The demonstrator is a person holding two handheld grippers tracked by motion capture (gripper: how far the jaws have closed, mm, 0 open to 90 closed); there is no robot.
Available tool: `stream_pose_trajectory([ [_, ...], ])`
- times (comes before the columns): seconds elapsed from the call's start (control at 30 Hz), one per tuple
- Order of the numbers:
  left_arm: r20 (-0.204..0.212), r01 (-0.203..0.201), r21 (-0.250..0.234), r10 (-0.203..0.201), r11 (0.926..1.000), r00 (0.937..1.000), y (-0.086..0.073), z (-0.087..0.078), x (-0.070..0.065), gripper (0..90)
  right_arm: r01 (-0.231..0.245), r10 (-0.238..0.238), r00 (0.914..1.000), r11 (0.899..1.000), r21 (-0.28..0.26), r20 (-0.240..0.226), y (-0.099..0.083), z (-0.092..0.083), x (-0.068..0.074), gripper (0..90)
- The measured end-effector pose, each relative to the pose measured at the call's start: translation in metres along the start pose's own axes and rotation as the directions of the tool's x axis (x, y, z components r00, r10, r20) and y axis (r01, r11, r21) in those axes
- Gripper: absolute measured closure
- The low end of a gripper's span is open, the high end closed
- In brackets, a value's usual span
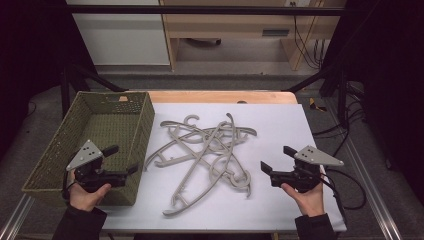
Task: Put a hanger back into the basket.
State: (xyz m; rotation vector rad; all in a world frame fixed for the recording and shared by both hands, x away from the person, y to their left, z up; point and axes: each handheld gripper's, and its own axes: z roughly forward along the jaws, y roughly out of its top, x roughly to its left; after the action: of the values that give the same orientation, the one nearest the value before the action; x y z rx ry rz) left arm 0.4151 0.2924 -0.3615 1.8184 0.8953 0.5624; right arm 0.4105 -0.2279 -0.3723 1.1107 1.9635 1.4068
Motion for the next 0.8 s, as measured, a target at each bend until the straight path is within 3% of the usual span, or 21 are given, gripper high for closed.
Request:
stream_pose_trajectory([
  [0.07,0.002,0.000,-0.001,0.000,1.0000,1.0000,0.000,0.000,-0.001,7.2,0.010,-0.010,0.9999,1.000,0.025,-0.009,0.001,0.006,0.006,7.7],
  [0.37,0.024,-0.014,0.004,0.014,0.9999,0.9996,0.004,0.001,-0.010,8.3,0.020,-0.018,0.9994,0.999,0.049,-0.030,0.000,0.016,0.014,8.5],
  [0.67,0.081,-0.036,0.065,0.031,0.9972,0.9962,0.010,0.020,-0.039,11.4,0.048,-0.047,0.9988,0.998,0.051,-0.014,-0.002,0.013,0.010,8.2],
  [0.8,0.119,-0.062,0.114,0.049,0.9915,0.9918,0.013,0.032,-0.056,11.9,0.054,-0.053,0.9985,0.997,0.054,-0.008,-0.002,0.012,0.010,7.8],
])
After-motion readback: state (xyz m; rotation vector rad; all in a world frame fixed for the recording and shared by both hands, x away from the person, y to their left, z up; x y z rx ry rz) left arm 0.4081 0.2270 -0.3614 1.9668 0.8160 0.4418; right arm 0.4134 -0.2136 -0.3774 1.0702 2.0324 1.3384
